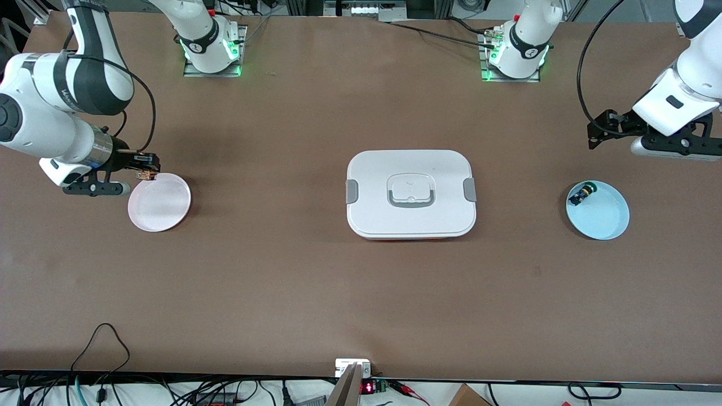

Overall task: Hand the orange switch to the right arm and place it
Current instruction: 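Carry the switch with the right gripper over the white plate, then lower the switch onto the white plate and open the right gripper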

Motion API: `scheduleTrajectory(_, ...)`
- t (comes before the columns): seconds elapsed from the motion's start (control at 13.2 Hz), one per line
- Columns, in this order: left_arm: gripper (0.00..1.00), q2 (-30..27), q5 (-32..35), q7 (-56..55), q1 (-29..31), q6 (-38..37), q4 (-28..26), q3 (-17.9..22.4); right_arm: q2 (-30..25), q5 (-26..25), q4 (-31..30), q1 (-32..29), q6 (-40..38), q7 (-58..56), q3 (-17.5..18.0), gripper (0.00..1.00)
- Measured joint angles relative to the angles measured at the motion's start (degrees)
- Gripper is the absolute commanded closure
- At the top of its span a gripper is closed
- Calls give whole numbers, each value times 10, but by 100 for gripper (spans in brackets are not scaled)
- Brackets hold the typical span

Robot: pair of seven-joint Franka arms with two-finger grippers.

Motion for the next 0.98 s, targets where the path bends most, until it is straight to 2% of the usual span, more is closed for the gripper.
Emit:
scheduleTrajectory(0.38, 0, 0, 0, 0, 0, 0, 1, -4, 9, -26, -83, -4, 131, 0, -2, 100)
scheduleTrajectory(0.61, 0, 0, 0, 0, -2, 0, 1, -12, 33, -44, -94, -21, 182, -12, -4, 100)
scheduleTrajectory(0.98, 0, 0, 0, 0, -2, -3, 1, -13, 101, -45, -97, -44, 267, -33, -5, 100)
